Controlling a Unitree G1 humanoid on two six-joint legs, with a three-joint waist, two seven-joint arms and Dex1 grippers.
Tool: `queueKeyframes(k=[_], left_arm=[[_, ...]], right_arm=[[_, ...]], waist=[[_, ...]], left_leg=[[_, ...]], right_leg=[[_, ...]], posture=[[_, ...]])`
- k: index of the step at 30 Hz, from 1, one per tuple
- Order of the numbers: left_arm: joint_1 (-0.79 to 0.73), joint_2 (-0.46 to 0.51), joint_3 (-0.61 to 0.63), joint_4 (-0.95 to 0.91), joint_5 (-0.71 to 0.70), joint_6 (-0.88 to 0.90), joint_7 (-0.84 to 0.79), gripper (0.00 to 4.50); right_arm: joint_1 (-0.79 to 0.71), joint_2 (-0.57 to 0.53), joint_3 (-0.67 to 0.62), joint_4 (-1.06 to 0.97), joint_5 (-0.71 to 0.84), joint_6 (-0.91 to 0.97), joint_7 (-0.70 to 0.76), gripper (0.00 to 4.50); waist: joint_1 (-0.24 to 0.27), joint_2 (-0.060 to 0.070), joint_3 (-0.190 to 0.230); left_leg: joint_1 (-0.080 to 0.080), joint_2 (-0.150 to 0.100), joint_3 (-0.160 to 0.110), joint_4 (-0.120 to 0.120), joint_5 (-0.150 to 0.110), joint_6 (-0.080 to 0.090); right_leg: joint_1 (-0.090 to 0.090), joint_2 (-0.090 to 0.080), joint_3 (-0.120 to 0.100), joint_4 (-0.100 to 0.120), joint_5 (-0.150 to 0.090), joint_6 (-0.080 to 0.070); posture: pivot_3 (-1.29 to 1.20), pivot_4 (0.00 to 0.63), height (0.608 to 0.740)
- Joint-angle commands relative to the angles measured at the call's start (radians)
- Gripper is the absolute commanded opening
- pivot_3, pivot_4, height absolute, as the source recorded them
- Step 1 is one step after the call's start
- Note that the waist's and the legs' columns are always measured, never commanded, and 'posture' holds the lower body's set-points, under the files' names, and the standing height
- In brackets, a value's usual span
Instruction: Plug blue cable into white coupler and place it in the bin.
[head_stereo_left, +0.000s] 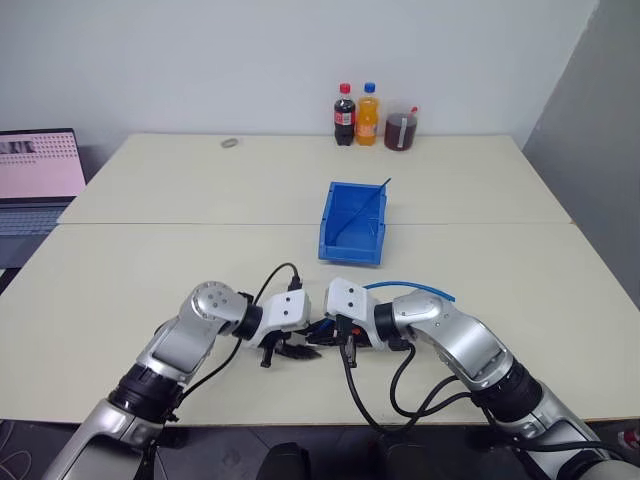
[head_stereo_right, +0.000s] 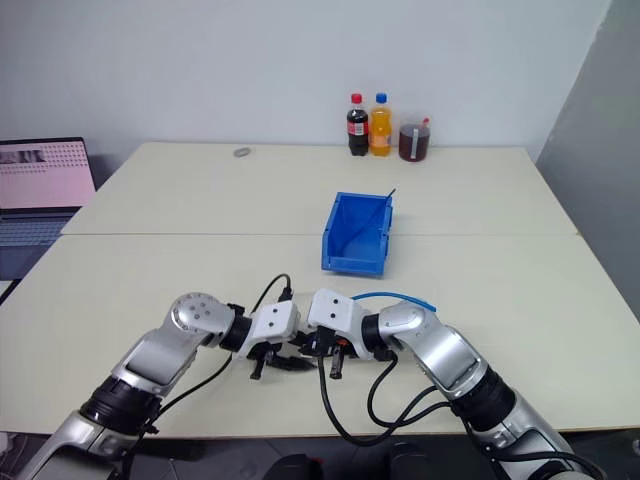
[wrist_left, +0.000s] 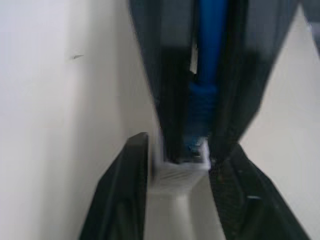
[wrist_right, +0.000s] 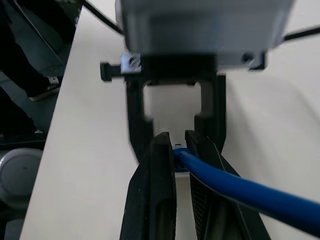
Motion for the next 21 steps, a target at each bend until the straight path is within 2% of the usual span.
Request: queueKeyframes(k=[1,5,9,15,18,21], left_arm=[[0.036,0.052,0.061,-0.064,-0.045,0.001,-0.006,2.86],[0.086,0.093,0.135,-0.114,-0.098,0.031,0.024,3.86],[0.086,0.076,0.235,-0.155,-0.187,0.128,0.093,4.49],[-0.014,0.029,0.371,-0.181,-0.256,0.273,0.287,4.5],[-0.09,0.015,0.385,-0.158,-0.247,0.306,0.36,4.5],[-0.149,0.009,0.367,-0.11,-0.216,0.283,0.391,4.5]], right_arm=[[0.02,-0.01,-0.018,-0.028,0.037,0.058,-0.003,0.09],[0.0,0.013,-0.082,-0.061,0.082,0.098,-0.036,0.09],[-0.026,0.032,-0.156,-0.1,0.139,0.155,-0.066,0.09],[-0.159,0.066,-0.399,-0.115,0.259,0.275,-0.161,0.09],[-0.271,0.081,-0.502,-0.022,0.287,0.297,-0.21,0.09],[-0.371,0.083,-0.535,0.144,0.273,0.256,-0.231,0.09]], waist=[[-0.005,0.001,0.001],[-0.007,0.001,0.003],[-0.007,-0.003,0.015],[-0.001,-0.006,0.026],[0.005,-0.005,0.031],[0.004,-0.005,0.031]], left_leg=[[-0.001,0.0,-0.001,0.0,0.0,0.0],[-0.014,0.001,-0.003,0.0,0.0,0.0],[-0.02,0.0,-0.005,0.002,0.0,0.0],[-0.026,-0.001,-0.007,0.005,0.0,0.0],[-0.027,-0.001,-0.008,0.007,0.0,-0.001],[-0.027,-0.002,-0.007,0.008,0.0,-0.001]], right_leg=[[-0.001,0.0,0.0,0.0,0.0,-0.001],[-0.014,0.0,-0.002,0.002,0.0,-0.002],[-0.017,-0.002,-0.005,0.001,0.001,-0.004],[-0.019,-0.003,-0.008,0.001,0.003,0.0],[-0.02,-0.003,-0.008,0.001,0.005,-0.002],[-0.019,-0.002,-0.008,0.001,0.005,-0.002]], posture=[[0.0,0.15,0.74],[0.0,0.15,0.74],[0.0,0.15,0.74],[0.0,0.15,0.74],[0.0,0.15,0.74],[0.0,0.15,0.74]])
